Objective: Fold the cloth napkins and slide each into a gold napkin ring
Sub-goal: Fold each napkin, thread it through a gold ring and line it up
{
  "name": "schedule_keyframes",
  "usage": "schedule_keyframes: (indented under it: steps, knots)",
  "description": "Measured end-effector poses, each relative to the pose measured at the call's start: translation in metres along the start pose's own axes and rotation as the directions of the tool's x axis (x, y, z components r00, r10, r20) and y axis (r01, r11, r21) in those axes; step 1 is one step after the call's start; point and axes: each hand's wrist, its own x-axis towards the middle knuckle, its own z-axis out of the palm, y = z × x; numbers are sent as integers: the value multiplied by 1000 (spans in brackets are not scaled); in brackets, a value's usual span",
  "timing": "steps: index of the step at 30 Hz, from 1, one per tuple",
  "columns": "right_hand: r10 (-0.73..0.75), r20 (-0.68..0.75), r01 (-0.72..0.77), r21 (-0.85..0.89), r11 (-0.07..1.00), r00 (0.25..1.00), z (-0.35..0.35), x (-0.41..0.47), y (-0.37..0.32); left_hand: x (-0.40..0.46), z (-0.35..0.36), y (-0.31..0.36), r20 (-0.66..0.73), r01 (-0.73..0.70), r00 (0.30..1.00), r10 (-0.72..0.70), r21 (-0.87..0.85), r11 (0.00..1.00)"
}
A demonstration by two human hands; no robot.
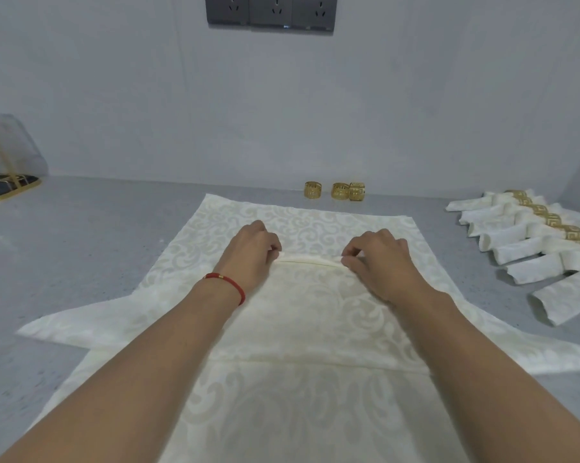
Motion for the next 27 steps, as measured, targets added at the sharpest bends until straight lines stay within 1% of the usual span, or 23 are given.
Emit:
schedule_keyframes:
  steps: [4,8,11,13,14,15,17,19,20,22,24,27]
  knots:
    - [-62,63,59,45,997,996,-9,-1,3,-6,-5,2,2,-60,998,61,123,991]
    - [-139,97,131,83,988,986,-16,-6,6,-9,-13,2,10,-92,996,92,137,986]
    - [-175,39,175,7,985,984,-17,-9,1,-12,-18,-1,29,-120,993,117,165,979]
    - [-209,-15,207,-86,975,978,-15,-10,-5,-14,-19,-3,-20,-142,989,150,213,967]
    - [-220,-18,217,-119,969,975,-13,-9,-6,-14,-20,-2,-37,-143,987,155,223,964]
    - [-224,1,222,-134,966,975,-13,-9,-9,-14,-22,-1,-25,-143,988,153,231,962]
    - [-189,78,197,-116,974,979,-15,-8,-9,-15,-27,3,75,-143,989,128,250,958]
    - [-129,132,135,-39,990,983,-18,-9,-7,-17,-33,6,148,-118,985,85,230,966]
    - [-113,124,112,20,994,986,-18,-11,-5,-18,-35,6,149,-92,987,64,190,977]
    - [-118,64,111,109,988,991,-16,-13,-1,-19,-34,4,95,-48,995,39,93,995]
    - [-134,29,130,111,985,990,-13,-13,3,-19,-30,0,68,-22,997,19,48,999]
    - [-141,77,139,35,990,987,-12,-11,5,-18,-26,-4,128,-15,992,7,64,998]
